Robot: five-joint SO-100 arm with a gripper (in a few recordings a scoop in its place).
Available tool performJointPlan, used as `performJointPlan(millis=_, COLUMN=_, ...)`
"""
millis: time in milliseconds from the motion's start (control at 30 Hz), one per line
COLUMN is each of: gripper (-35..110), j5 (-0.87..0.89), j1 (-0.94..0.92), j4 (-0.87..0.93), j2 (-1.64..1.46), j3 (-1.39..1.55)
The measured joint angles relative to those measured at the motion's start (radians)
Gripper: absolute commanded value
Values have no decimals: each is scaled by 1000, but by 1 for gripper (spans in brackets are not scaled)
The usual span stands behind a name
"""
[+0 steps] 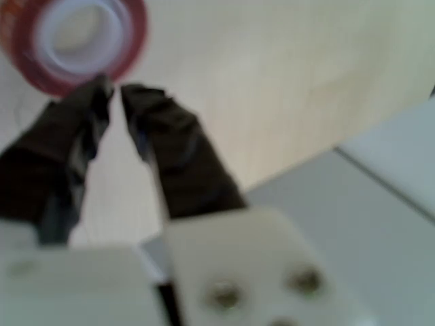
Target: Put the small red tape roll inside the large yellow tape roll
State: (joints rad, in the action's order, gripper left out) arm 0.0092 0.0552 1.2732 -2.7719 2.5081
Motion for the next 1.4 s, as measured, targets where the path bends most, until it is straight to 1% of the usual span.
performJointPlan(millis=167, gripper=0, j5=-25, j1=-77, j4=80, j2=334, j3=-241)
performJointPlan(millis=300, gripper=0, j5=-178, j1=-98, j4=112, j2=578, j3=-324)
performJointPlan(millis=400, gripper=0, j5=-327, j1=-91, j4=117, j2=686, j3=-330)
performJointPlan(millis=533, gripper=0, j5=-408, j1=-83, j4=103, j2=808, j3=-334)
performJointPlan(millis=900, gripper=0, j5=-433, j1=-75, j4=-55, j2=1058, j3=-367)
performJointPlan(millis=1200, gripper=0, j5=-431, j1=-77, j4=-75, j2=1121, j3=-411)
performJointPlan(millis=1400, gripper=0, j5=-420, j1=-80, j4=-144, j2=1203, j3=-512)
